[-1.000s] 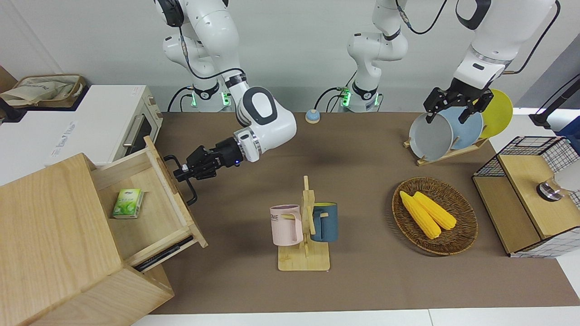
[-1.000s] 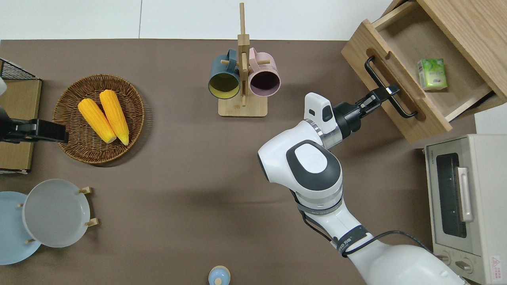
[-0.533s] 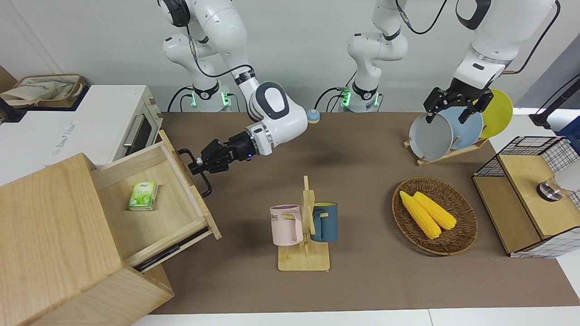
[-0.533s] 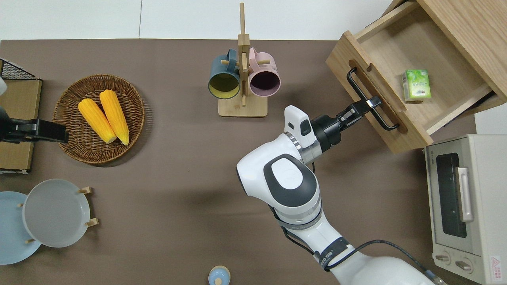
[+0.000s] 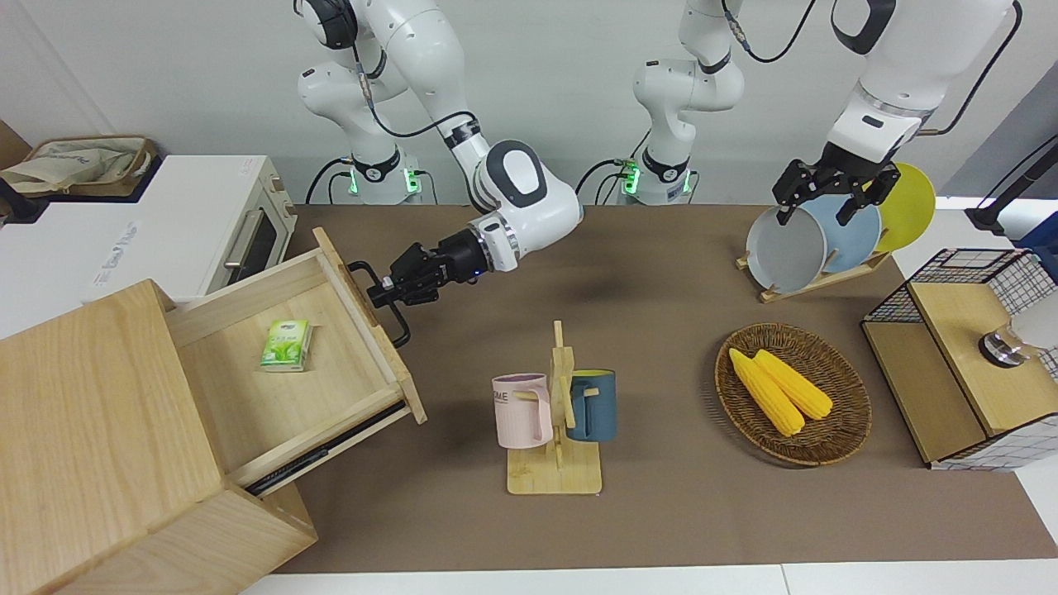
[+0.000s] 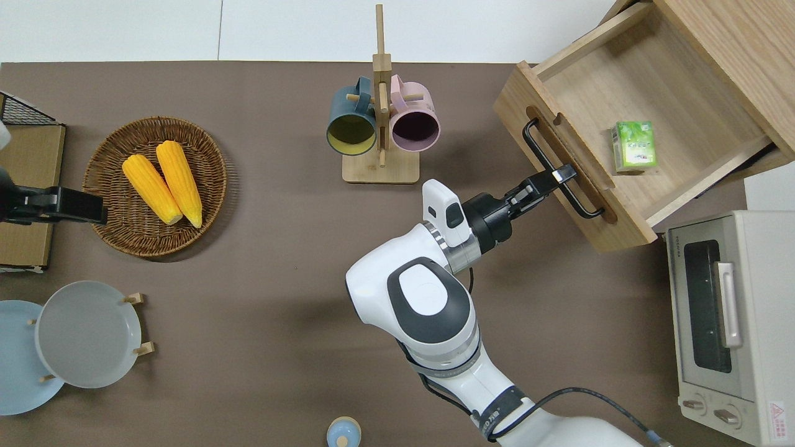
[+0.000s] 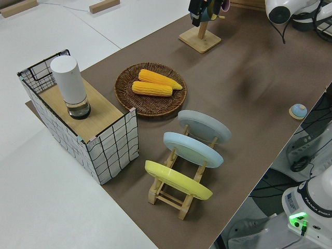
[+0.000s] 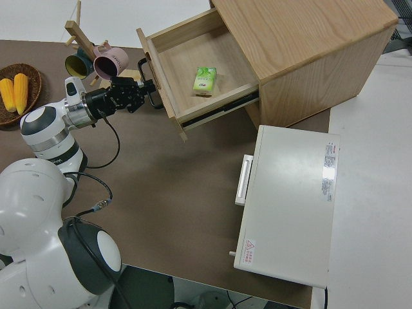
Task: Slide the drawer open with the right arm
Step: 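Pull the drawer handle toward the robot with the right gripper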
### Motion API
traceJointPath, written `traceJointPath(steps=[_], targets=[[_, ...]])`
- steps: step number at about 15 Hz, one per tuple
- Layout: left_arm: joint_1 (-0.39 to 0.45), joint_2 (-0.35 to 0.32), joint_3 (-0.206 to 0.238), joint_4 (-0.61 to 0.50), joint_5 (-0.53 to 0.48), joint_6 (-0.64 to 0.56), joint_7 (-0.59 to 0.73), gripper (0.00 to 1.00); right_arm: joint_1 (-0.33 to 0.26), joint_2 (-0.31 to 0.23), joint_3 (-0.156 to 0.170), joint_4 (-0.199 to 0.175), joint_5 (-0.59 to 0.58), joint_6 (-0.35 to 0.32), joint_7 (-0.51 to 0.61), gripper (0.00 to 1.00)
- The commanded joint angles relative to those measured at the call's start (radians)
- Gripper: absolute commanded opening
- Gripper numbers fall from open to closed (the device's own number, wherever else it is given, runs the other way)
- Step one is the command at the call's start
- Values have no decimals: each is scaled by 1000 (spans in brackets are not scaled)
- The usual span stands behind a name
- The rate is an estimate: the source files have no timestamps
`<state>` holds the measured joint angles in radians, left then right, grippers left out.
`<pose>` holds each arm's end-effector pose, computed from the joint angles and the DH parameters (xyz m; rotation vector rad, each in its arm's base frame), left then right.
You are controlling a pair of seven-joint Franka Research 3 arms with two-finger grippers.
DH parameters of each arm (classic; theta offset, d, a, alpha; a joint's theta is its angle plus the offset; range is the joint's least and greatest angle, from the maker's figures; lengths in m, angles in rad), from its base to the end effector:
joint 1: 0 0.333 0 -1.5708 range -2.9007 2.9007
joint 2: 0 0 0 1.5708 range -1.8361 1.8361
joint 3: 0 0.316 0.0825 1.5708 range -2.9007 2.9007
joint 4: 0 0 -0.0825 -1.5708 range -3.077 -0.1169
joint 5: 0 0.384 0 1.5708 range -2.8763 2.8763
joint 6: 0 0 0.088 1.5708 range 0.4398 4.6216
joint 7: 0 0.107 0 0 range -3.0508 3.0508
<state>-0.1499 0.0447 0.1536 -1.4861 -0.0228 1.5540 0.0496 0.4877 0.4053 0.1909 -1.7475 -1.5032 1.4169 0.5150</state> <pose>0.5672 -0.0025 0.6382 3.1252 -0.0731 0.0377 0.5654 0.2844 0.3982 1.5606 0.4600 0.3252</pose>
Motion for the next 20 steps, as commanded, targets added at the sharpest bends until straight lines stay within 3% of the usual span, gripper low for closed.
traceJointPath(steps=[1, 16, 17, 18, 20], targets=[[-17, 14, 17, 20, 14, 1, 9, 995, 48, 41, 5, 111, -15, -50, -50, 0], [-17, 12, 17, 20, 15, 1, 9, 995, 127, 53, 5, 126, 24, -79, -64, 2], [-17, 12, 17, 20, 14, 1, 9, 995, 127, 55, 5, 131, 27, -79, -64, 35], [-17, 12, 17, 20, 14, 1, 9, 998, 127, 55, 5, 132, 28, -78, -64, 170], [-17, 12, 17, 20, 14, 1, 9, 998, 126, 53, 5, 132, 26, -75, -63, 989]])
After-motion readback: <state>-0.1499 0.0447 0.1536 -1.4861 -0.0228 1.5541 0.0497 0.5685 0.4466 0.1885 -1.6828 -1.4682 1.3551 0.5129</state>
